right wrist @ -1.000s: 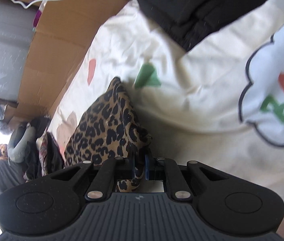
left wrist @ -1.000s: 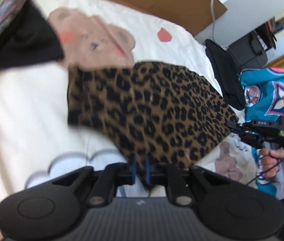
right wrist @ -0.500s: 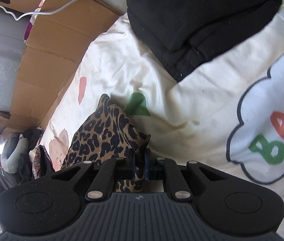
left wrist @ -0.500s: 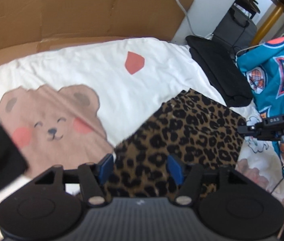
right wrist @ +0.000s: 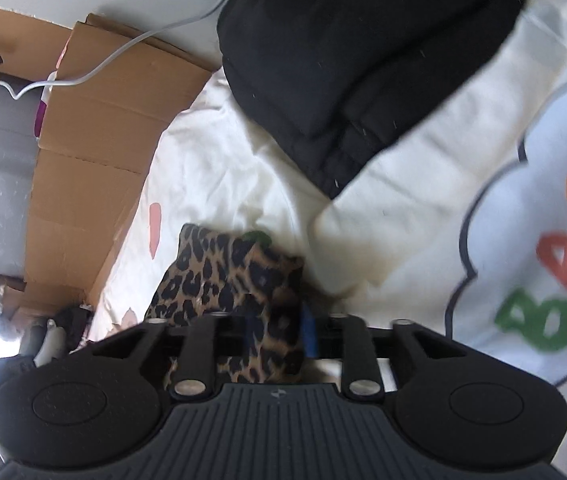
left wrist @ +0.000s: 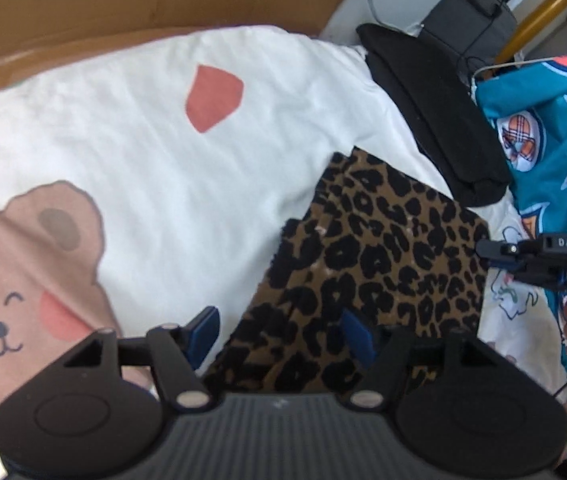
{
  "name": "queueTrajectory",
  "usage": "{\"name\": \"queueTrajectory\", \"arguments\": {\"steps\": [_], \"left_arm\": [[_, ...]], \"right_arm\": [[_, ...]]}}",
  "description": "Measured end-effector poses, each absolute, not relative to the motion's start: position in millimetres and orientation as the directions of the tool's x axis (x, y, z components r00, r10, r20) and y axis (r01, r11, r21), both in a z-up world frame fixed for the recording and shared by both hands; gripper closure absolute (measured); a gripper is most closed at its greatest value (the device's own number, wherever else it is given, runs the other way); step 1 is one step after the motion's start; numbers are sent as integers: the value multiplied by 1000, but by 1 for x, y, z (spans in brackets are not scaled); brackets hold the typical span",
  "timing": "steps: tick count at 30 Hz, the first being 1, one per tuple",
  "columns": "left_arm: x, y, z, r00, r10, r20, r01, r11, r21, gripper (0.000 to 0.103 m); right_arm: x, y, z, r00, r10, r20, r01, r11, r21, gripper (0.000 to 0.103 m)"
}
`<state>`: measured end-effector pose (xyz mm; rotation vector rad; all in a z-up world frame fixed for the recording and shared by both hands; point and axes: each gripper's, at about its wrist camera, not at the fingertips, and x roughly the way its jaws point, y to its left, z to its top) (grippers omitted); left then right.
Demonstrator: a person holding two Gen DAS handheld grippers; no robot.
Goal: Fold clothes
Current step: 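Grasp the folded pants edge with the right tool while the left tool grasps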
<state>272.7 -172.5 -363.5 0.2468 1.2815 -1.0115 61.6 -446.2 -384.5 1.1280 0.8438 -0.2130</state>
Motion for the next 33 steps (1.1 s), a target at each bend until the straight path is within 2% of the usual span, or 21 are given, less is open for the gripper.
{"name": "queueTrajectory", "arguments": {"steps": [1,3,4,5,7,8,9,12,14,16,18,19,26,29,31,33], "left_arm": [[273,-174,-363,-57,-483,-874,737,570,-363,36],[274,-176,-363,-67,-475,-877,738,568,-364,49],[275,-178,-362,-66,-465,-883,741,570,-355,52],[276,-179,-360,-59,-454,-889,745,573,-341,62],[280,-181,-357,-51,-436,-898,740,587,-328,68],[283,-181,-356,-48,-432,-901,724,606,-329,76],[284,-181,-355,-44,-425,-904,720,614,-324,80],[284,-185,-349,-29,-405,-914,733,613,-295,82],[285,-186,-345,-17,-398,-917,736,615,-281,83],[288,-188,-341,9,-388,-921,740,622,-255,77],[294,-190,-341,13,-398,-917,741,620,-258,48],[296,-192,-341,8,-411,-911,741,615,-271,44],[297,-203,-369,-123,-409,-904,741,568,-358,29],[297,-204,-375,-182,-430,-884,735,537,-413,28],[295,-206,-377,-183,-430,-884,756,513,-406,29],[294,-207,-377,-185,-448,-874,771,485,-412,48]], "right_arm": [[59,-444,-386,683,262,-682,547,435,715,68],[54,-437,-389,688,283,-668,538,417,732,67],[52,-434,-391,691,293,-661,534,409,740,65],[50,-432,-392,689,305,-658,531,405,744,65],[47,-426,-394,685,328,-651,526,396,753,65],[45,-424,-396,682,339,-648,523,393,756,65],[44,-422,-395,678,344,-649,520,398,755,64],[38,-419,-398,686,354,-636,517,377,768,62],[36,-415,-404,676,371,-636,525,363,770,62],[35,-412,-410,672,385,-633,526,352,774,62],[34,-410,-414,676,391,-624,524,340,781,62],[33,-408,-417,682,395,-615,522,326,788,62],[39,-387,-433,701,416,-579,521,256,814,63],[42,-376,-433,710,395,-583,524,256,812,63],[44,-370,-432,712,381,-590,528,264,807,82],[44,-368,-431,711,376,-594,535,258,804,92]]}}
